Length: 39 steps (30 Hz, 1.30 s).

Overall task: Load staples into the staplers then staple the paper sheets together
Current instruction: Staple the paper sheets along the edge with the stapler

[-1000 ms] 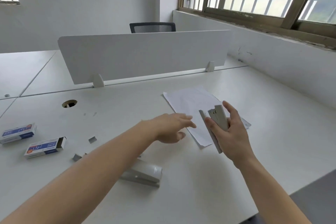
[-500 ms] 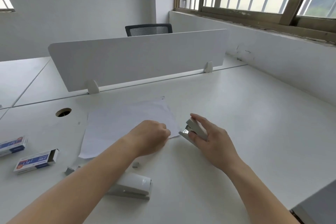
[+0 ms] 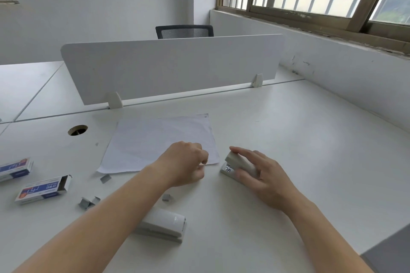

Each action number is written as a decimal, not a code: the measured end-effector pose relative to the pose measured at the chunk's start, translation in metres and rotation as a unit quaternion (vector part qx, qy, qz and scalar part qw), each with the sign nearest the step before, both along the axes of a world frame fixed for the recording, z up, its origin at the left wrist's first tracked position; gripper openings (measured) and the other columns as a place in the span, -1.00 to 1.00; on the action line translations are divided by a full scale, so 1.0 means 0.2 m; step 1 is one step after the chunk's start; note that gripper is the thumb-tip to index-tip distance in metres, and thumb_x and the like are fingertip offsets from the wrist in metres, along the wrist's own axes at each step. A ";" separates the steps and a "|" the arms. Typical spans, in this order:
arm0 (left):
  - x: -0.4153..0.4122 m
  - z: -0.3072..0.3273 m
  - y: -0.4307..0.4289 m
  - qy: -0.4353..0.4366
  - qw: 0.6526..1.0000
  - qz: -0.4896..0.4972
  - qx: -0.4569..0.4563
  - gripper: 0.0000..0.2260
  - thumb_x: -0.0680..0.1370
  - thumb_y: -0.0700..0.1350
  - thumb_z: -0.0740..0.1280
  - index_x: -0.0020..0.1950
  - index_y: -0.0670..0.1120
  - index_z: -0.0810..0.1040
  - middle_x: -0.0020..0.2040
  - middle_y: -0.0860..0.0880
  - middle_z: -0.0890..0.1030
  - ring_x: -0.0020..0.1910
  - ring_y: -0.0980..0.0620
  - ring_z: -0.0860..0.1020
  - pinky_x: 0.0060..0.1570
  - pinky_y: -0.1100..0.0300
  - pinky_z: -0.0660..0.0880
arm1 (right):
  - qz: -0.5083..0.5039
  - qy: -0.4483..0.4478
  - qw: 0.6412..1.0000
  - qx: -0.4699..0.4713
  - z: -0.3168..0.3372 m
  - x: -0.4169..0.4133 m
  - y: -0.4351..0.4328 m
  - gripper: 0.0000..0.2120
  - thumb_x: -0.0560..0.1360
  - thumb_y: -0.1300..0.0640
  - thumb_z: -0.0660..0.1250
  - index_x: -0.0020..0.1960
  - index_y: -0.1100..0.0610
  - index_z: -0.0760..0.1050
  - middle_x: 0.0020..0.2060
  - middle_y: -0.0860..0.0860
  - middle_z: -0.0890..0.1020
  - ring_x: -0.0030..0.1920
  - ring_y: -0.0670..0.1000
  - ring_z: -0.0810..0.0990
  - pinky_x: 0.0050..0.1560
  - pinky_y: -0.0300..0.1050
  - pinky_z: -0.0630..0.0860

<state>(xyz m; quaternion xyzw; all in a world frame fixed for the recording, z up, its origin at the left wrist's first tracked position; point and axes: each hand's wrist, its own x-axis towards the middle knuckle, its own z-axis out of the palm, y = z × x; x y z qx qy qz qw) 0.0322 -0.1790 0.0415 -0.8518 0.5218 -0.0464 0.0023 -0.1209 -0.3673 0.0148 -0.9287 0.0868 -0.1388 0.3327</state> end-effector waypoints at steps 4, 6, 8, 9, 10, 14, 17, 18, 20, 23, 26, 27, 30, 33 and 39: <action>-0.02 -0.01 -0.01 -0.050 0.998 -0.032 0.013 -0.69 0.59 0.07 0.10 0.10 0.09 0.63 0.03 0.07 0.57 -0.11 -0.04 0.57 -0.21 0.18 0.43 | -0.034 -0.032 0.998 0.050 0.00 0.00 0.01 -0.60 0.46 -0.10 0.28 0.30 -0.30 0.47 0.04 -0.28 0.58 0.03 -0.21 0.55 0.00 -0.32 0.43; -0.01 -0.01 -0.02 -0.053 0.998 -0.039 0.023 -0.68 0.61 0.06 0.10 0.06 0.06 0.63 0.03 0.06 0.57 -0.02 -0.03 0.54 -0.20 0.14 0.47 | -0.056 -0.036 0.995 0.075 -0.01 0.00 0.02 -0.60 0.43 -0.10 0.30 0.27 -0.25 0.51 0.06 -0.28 0.61 0.06 -0.24 0.56 0.05 -0.27 0.47; 0.00 -0.01 -0.04 -0.036 0.998 -0.031 0.029 -0.71 0.61 0.02 0.12 0.05 0.02 0.64 0.07 0.05 0.58 0.01 -0.04 0.54 -0.15 0.11 0.50 | -0.069 -0.034 0.994 0.078 -0.02 0.01 0.02 -0.60 0.41 -0.14 0.29 0.25 -0.21 0.53 0.06 -0.27 0.63 0.06 -0.21 0.58 0.06 -0.20 0.50; 0.01 0.00 -0.05 -0.032 0.998 -0.027 0.038 -0.72 0.60 -0.01 0.13 0.02 -0.01 0.64 0.07 0.04 0.59 -0.02 -0.05 0.56 -0.15 0.12 0.50 | -0.072 -0.034 0.994 0.075 -0.02 0.01 0.02 -0.59 0.40 -0.15 0.28 0.23 -0.20 0.55 0.05 -0.27 0.64 0.06 -0.20 0.59 0.07 -0.18 0.51; 0.01 0.00 -0.06 -0.033 0.998 -0.023 0.048 -0.73 0.58 -0.04 0.14 -0.02 -0.03 0.64 0.04 0.02 0.60 -0.07 -0.07 0.57 -0.17 0.13 0.49 | -0.075 -0.035 0.994 0.070 -0.02 0.01 0.02 -0.60 0.40 -0.16 0.27 0.22 -0.18 0.56 0.04 -0.27 0.65 0.05 -0.20 0.59 0.06 -0.17 0.52; -0.01 0.02 -0.09 -0.041 0.997 0.004 0.061 -0.80 0.48 -0.14 0.20 -0.17 -0.11 0.61 -0.10 -0.04 0.61 -0.17 -0.11 0.56 -0.22 0.11 0.50 | -0.082 -0.027 0.995 0.056 -0.01 0.01 0.02 -0.69 0.41 -0.12 0.27 0.11 -0.14 0.59 -0.06 -0.26 0.65 -0.02 -0.19 0.60 -0.01 -0.18 0.51; -0.01 0.01 -0.11 -0.028 0.998 0.025 0.056 -0.84 0.44 -0.17 0.24 -0.17 -0.13 0.62 -0.11 -0.07 0.63 -0.17 -0.12 0.58 -0.21 0.12 0.51 | -0.085 -0.008 0.994 0.062 0.00 0.01 0.02 -0.71 0.41 -0.12 0.26 0.09 -0.12 0.59 -0.11 -0.22 0.67 -0.04 -0.13 0.62 -0.04 -0.14 0.52; -0.01 0.01 -0.11 -0.021 0.998 0.030 0.051 -0.85 0.43 -0.16 0.25 -0.16 -0.13 0.62 -0.11 -0.07 0.63 -0.16 -0.13 0.58 -0.20 0.12 0.51 | -0.085 -0.001 0.994 0.069 0.01 0.01 0.01 -0.70 0.41 -0.12 0.26 0.09 -0.11 0.59 -0.12 -0.19 0.68 -0.05 -0.10 0.64 -0.03 -0.12 0.54; -0.02 0.01 -0.10 0.002 0.999 0.038 0.025 -0.84 0.43 -0.14 0.26 -0.14 -0.12 0.63 -0.08 -0.06 0.63 -0.14 -0.12 0.58 -0.15 0.11 0.53 | -0.085 0.007 0.993 0.077 0.01 0.01 0.01 -0.69 0.41 -0.13 0.24 0.10 -0.10 0.58 -0.13 -0.14 0.70 -0.04 -0.05 0.65 -0.01 -0.08 0.54; -0.05 0.03 -0.07 0.058 0.995 0.061 -0.047 -0.85 0.42 -0.10 0.30 -0.09 -0.09 0.62 -0.06 -0.02 0.62 -0.12 -0.07 0.56 -0.11 0.12 0.53 | -0.083 0.006 0.995 0.061 0.01 0.02 0.01 -0.69 0.43 -0.13 0.23 0.11 -0.09 0.57 -0.14 -0.14 0.70 -0.05 -0.05 0.64 -0.03 -0.12 0.53; -0.10 0.06 -0.03 0.116 0.981 0.083 -0.129 -0.87 0.39 -0.08 0.33 -0.11 -0.06 0.61 -0.12 0.01 0.63 -0.14 -0.02 0.55 -0.13 0.12 0.52 | -0.080 0.007 0.997 0.015 0.01 0.01 0.02 -0.81 0.51 -0.03 0.29 0.10 -0.07 0.53 -0.11 -0.20 0.65 -0.08 -0.13 0.58 -0.12 -0.30 0.43; -0.12 0.06 -0.02 0.132 0.975 0.090 -0.155 -0.87 0.39 -0.08 0.34 -0.13 -0.06 0.61 -0.15 0.02 0.64 -0.14 -0.01 0.56 -0.13 0.12 0.52 | -0.079 0.006 0.997 -0.002 0.01 0.01 0.03 -0.84 0.52 0.00 0.31 0.10 -0.06 0.52 -0.10 -0.20 0.63 -0.08 -0.13 0.57 -0.13 -0.35 0.39; -0.20 0.05 -0.02 0.164 0.962 0.105 -0.193 -0.89 0.38 -0.05 0.36 -0.15 -0.03 0.62 -0.19 0.04 0.66 -0.14 0.02 0.59 -0.13 0.12 0.54 | -0.085 -0.001 0.996 -0.009 0.01 0.01 0.04 -0.85 0.51 -0.08 0.36 0.04 -0.08 0.53 -0.13 -0.21 0.62 -0.11 -0.13 0.57 -0.16 -0.34 0.38; -0.26 0.00 -0.03 0.164 0.964 0.106 -0.179 -0.88 0.39 -0.05 0.34 -0.12 0.00 0.62 -0.20 0.02 0.67 -0.15 -0.01 0.59 -0.16 0.14 0.53 | -0.093 -0.002 0.996 0.008 0.01 0.01 0.04 -0.76 0.49 -0.25 0.35 -0.04 -0.10 0.53 -0.17 -0.20 0.61 -0.14 -0.20 0.57 -0.17 -0.26 0.41; -0.33 -0.04 -0.04 0.087 0.986 0.077 -0.123 -0.84 0.48 -0.01 0.26 0.03 0.02 0.51 -0.08 0.00 0.64 -0.08 -0.07 0.57 -0.23 0.16 0.35 | -0.081 -0.018 0.997 0.008 0.01 0.01 0.04 -0.76 0.51 -0.23 0.32 -0.06 -0.07 0.54 -0.13 -0.18 0.60 -0.11 -0.17 0.58 -0.10 -0.22 0.46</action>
